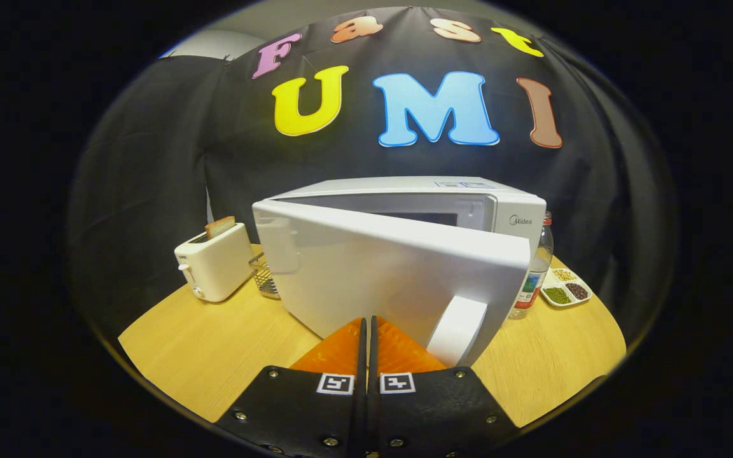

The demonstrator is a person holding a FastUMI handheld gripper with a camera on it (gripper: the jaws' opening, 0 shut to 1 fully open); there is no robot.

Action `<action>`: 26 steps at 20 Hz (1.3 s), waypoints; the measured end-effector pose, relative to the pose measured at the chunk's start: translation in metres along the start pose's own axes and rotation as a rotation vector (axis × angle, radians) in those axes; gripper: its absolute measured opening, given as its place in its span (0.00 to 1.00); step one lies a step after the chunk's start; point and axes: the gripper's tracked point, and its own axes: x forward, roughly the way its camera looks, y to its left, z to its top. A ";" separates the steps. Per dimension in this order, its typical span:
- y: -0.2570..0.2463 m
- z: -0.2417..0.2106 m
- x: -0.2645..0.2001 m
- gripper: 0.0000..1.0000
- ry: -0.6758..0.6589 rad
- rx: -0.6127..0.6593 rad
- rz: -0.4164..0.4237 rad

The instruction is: Open the microwave, put the food inside, and close the microwave door.

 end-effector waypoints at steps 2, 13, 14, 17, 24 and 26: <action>-0.012 0.005 0.014 0.01 0.003 0.011 -0.016; -0.054 0.036 0.075 0.01 -0.014 0.088 -0.081; -0.056 0.038 0.079 0.01 -0.015 0.093 -0.084; -0.054 0.039 0.081 0.01 -0.024 0.080 -0.087; -0.052 0.040 0.089 0.03 -0.041 0.021 -0.096; -0.048 0.034 0.090 0.02 -0.003 0.003 -0.097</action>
